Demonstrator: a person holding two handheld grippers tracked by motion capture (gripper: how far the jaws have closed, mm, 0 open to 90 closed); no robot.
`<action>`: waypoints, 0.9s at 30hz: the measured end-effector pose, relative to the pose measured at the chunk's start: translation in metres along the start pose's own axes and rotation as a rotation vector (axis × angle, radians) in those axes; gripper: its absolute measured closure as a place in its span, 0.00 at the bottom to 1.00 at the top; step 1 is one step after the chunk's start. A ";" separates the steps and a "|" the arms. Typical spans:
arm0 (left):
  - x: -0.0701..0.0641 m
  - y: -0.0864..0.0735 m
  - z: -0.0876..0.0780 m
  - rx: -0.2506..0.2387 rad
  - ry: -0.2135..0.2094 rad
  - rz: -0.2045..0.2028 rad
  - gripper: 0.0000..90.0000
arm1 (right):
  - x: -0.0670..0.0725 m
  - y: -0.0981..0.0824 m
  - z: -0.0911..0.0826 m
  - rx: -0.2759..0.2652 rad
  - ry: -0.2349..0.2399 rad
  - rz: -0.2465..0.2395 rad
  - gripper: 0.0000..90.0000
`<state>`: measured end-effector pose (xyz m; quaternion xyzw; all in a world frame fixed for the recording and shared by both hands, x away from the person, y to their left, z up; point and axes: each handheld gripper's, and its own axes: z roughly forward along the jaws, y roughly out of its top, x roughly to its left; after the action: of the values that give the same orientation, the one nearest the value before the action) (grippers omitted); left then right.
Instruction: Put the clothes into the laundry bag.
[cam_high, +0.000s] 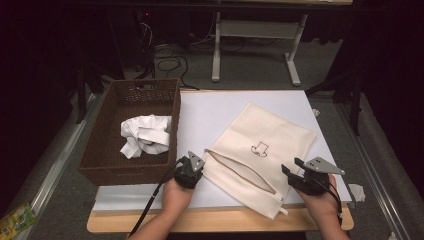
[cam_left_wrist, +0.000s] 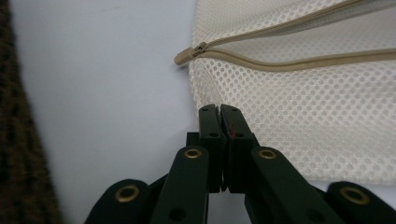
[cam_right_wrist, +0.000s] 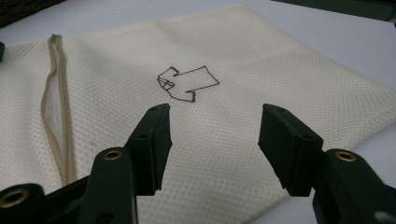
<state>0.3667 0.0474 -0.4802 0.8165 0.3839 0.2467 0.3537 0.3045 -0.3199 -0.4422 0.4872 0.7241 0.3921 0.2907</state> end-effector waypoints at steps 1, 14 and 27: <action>0.001 -0.001 0.000 0.003 -0.012 -0.015 0.96 | 0.000 0.000 0.000 -0.004 0.004 0.002 0.50; -0.006 0.001 -0.027 -0.134 -0.209 -0.042 0.41 | 0.018 0.008 -0.006 -0.062 0.067 0.000 0.36; -0.002 0.016 -0.059 -0.198 -0.264 0.009 0.09 | 0.050 0.011 0.004 -0.025 0.169 -0.052 0.17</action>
<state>0.3333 0.0614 -0.4311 0.8046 0.3044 0.1754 0.4787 0.2952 -0.2697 -0.4373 0.4298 0.7535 0.4332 0.2447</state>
